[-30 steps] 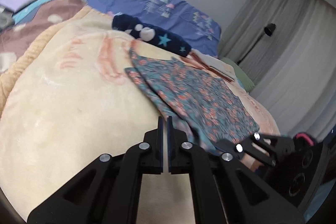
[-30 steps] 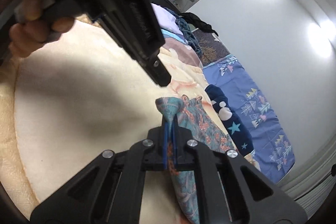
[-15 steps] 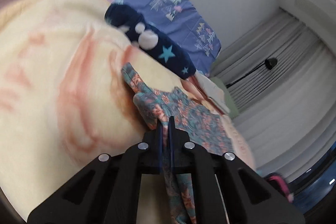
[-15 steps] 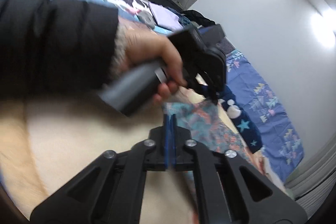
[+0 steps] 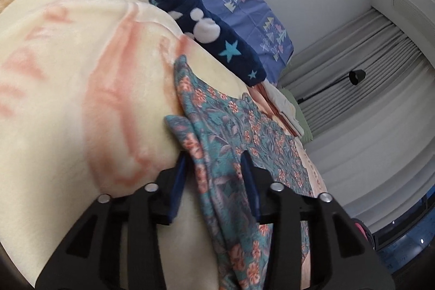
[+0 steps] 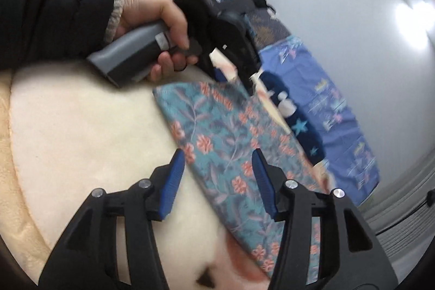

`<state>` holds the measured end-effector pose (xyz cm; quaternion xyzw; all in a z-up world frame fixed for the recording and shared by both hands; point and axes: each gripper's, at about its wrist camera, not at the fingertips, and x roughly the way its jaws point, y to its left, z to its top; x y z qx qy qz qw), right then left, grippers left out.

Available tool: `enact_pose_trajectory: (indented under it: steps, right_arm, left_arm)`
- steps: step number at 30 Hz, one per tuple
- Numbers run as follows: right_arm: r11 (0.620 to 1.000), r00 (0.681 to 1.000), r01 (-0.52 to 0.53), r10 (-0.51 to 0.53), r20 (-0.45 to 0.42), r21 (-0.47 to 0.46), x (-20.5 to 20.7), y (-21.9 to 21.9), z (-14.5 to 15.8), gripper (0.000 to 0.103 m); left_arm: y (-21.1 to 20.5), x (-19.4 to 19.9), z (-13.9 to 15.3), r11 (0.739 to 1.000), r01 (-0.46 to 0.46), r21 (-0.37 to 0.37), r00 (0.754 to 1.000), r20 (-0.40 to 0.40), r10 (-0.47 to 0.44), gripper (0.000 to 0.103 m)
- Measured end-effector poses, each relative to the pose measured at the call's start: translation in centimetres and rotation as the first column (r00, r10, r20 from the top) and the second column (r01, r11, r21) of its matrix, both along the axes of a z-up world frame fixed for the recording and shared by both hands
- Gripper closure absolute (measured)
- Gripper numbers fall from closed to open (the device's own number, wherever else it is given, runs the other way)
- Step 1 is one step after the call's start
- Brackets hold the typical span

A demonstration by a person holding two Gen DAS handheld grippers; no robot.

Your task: Fold small clothes

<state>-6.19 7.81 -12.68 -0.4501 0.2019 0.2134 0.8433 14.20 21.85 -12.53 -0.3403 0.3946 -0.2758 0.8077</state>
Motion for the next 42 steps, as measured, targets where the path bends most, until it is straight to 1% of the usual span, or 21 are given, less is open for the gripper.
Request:
enact_pose_trajectory:
  steps: [1, 3, 4, 6, 7, 8, 10, 13, 16, 18, 19, 20, 22, 25, 27, 28, 29, 30, 32, 36, 42]
  right_arm:
    - [1.000, 1.000, -0.016, 0.016, -0.014, 0.003, 0.1, 0.4, -0.1, 0.050]
    - [0.997, 0.998, -0.051, 0.053, 0.035, -0.052, -0.3, 2.2, -1.0, 0.047]
    - [0.995, 0.996, -0.066, 0.071, 0.060, -0.081, -0.4, 3.1, -1.5, 0.048]
    - [0.991, 0.993, -0.068, 0.079, 0.091, -0.113, 0.1, 4.9, -2.3, 0.065]
    - [0.992, 0.994, -0.053, 0.063, 0.088, -0.110, 0.7, 5.6, -2.4, 0.091]
    - [0.994, 0.996, -0.033, 0.041, 0.080, -0.104, 1.2, 5.8, -2.5, 0.100]
    - [0.999, 0.998, -0.039, 0.040, 0.050, -0.035, 0.7, 5.6, -1.1, 0.100]
    - [0.998, 0.995, -0.061, 0.059, 0.076, 0.030, -1.5, 5.0, 1.1, 0.100]
    - [1.000, 1.000, -0.019, 0.019, -0.019, 0.010, 0.1, 4.8, -0.2, 0.100]
    - [1.000, 0.999, -0.020, 0.021, -0.026, 0.015, -0.1, 4.7, -0.6, 0.098]
    - [1.000, 0.999, -0.030, 0.030, -0.012, 0.010, -0.4, 4.7, -0.5, 0.090]
    - [0.999, 0.999, -0.040, 0.040, 0.004, 0.007, -0.7, 4.7, -0.5, 0.068]
    - [0.999, 0.997, -0.050, 0.050, 0.058, 0.000, -1.7, 4.6, -0.4, 0.052]
    - [0.999, 0.998, -0.022, 0.025, 0.064, -0.050, -1.0, 5.1, -1.2, 0.052]
    - [0.999, 0.999, 0.000, 0.002, 0.046, -0.052, 0.1, 5.6, -1.8, 0.058]
    - [0.999, 0.999, 0.007, -0.005, 0.043, -0.046, 0.7, 5.9, -1.9, 0.074]
    - [0.999, 0.999, 0.020, -0.018, 0.046, -0.046, 1.1, 6.0, -2.1, 0.100]
    - [0.998, 0.997, 0.057, -0.054, 0.054, -0.040, 1.8, 6.0, -2.0, 0.099]
    - [0.998, 0.998, 0.055, -0.056, 0.023, 0.039, 1.9, 5.1, -0.8, 0.099]
    - [0.982, 0.997, 0.054, -0.065, 0.053, 0.181, 1.0, 3.0, 2.6, 0.099]
    - [0.908, 0.992, 0.125, -0.128, -0.020, 0.399, 1.1, -1.3, 7.2, 0.099]
  left_arm:
    - [-0.3, 0.6, -0.1, 1.000, 0.000, 0.007, 1.000, -0.013, 0.000, 0.062]
    - [-0.7, 1.3, -0.2, 1.000, -0.005, 0.012, 1.000, -0.030, 0.005, 0.073]
    - [-0.8, 1.6, -0.3, 1.000, -0.003, 0.007, 0.999, -0.036, 0.003, 0.087]
    - [-0.4, 1.6, -0.8, 1.000, -0.003, -0.017, 0.999, -0.043, 0.002, 0.094]
    - [0.0, 1.4, -1.0, 0.999, -0.005, -0.039, 0.999, -0.038, 0.004, 0.096]
    - [0.2, 1.2, -1.0, 0.999, -0.008, -0.050, 0.999, -0.033, 0.007, 0.097]
    - [0.2, 0.7, -0.5, 0.999, -0.009, -0.032, 1.000, -0.015, 0.008, 0.097]
    - [0.2, 0.5, -0.2, 1.000, 0.000, -0.012, 1.000, 0.005, 0.000, 0.097]
    - [-0.2, 0.8, -0.7, 1.000, -0.008, 0.021, 1.000, -0.025, 0.009, 0.096]
    - [-0.1, 0.7, -0.7, 1.000, -0.007, 0.021, 1.000, -0.016, 0.007, 0.096]
    - [0.0, 0.8, -0.8, 1.000, -0.008, 0.015, 1.000, -0.024, 0.008, 0.095]
    - [-0.1, 0.9, -0.9, 1.000, -0.010, 0.015, 1.000, -0.030, 0.010, 0.094]
    - [-0.2, 0.9, -0.8, 1.000, -0.008, 0.023, 1.000, -0.028, 0.009, 0.094]
    - [-0.5, 1.1, -0.7, 0.999, -0.006, 0.041, 0.999, -0.037, 0.008, 0.092]
    - [-0.7, 1.5, -0.6, 0.999, -0.006, 0.048, 0.999, -0.046, 0.008, 0.092]
    - [-0.8, 1.7, -0.6, 0.999, -0.003, 0.052, 0.999, -0.051, 0.006, 0.092]
    - [-0.9, 1.8, -0.5, 0.998, -0.002, 0.057, 0.999, -0.052, 0.005, 0.093]
    - [-1.0, 1.9, -0.4, 0.998, -0.005, 0.064, 0.999, -0.048, 0.008, 0.095]
    - [-1.2, 1.7, 0.6, 0.997, -0.010, 0.079, 1.000, -0.011, 0.011, 0.097]
    - [-2.2, 1.6, 4.1, 0.996, 0.007, 0.089, 0.998, 0.065, -0.013, 0.097]
    - [-5.8, 1.9, 8.5, 0.986, 0.049, 0.159, 0.991, 0.113, -0.068, 0.097]
